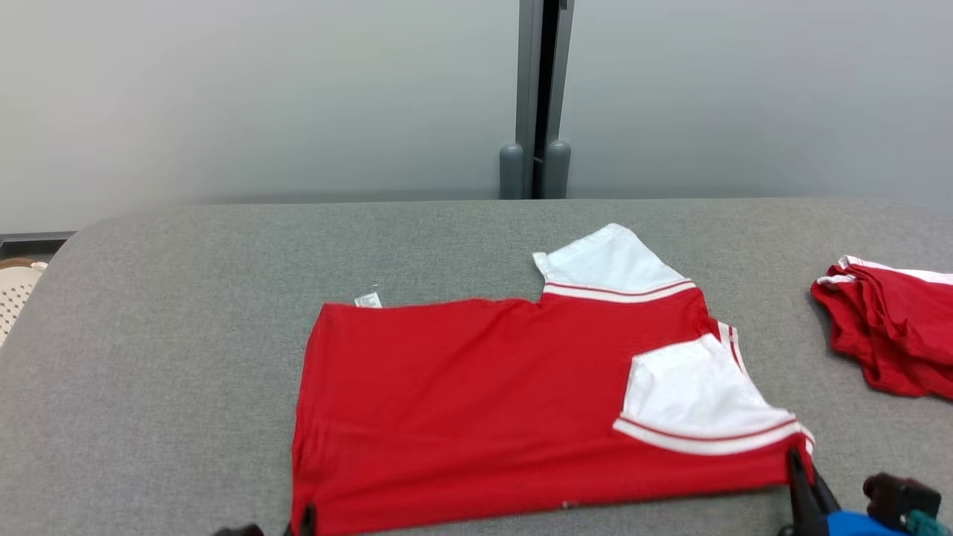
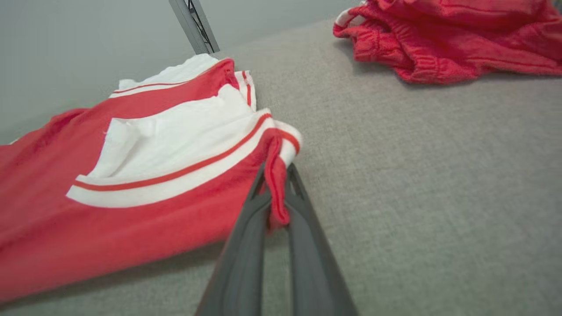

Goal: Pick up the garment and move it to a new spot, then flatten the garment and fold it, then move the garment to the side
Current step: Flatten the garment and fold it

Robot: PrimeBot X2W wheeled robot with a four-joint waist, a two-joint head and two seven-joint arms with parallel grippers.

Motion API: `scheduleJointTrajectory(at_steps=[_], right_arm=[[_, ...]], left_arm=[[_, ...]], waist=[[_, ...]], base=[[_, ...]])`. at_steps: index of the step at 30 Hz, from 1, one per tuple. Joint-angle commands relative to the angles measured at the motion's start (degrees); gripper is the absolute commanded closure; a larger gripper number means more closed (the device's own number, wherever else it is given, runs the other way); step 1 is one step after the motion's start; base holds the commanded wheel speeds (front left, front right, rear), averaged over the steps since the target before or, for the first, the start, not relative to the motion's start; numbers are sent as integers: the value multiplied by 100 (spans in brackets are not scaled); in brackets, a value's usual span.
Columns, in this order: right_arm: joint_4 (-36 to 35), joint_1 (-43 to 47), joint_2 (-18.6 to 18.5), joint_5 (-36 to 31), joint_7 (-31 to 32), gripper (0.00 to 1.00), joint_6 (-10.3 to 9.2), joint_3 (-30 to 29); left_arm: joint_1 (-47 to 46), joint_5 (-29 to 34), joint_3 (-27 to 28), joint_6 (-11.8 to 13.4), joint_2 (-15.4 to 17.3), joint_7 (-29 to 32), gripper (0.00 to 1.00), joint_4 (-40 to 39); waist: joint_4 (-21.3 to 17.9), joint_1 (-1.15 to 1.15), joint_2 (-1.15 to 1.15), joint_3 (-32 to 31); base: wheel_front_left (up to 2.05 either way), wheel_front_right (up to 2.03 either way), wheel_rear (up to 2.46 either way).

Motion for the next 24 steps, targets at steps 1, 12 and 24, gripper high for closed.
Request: scheduleJointTrajectory(at_steps=[1, 12, 24], right_arm=[[42, 157, -84, 45, -22, 100, -10, -17], [-120, 293, -162, -156, -20, 0, -5, -80], [-259, -938, -88, -415, -19, 0, -5, 269]], left_arm=[[131, -46, -22, 11, 29, -15, 100, 52], [307, -255, -142, 351, 13, -10, 0, -597], [-1815, 125, -23, 150, 377, 45, 0, -231]], waist=[[-2, 1, 0, -24], [117, 1, 0, 83], [52, 1, 0, 1012]], base=[[0, 0, 0], [0, 0, 0], [0, 0, 0]])
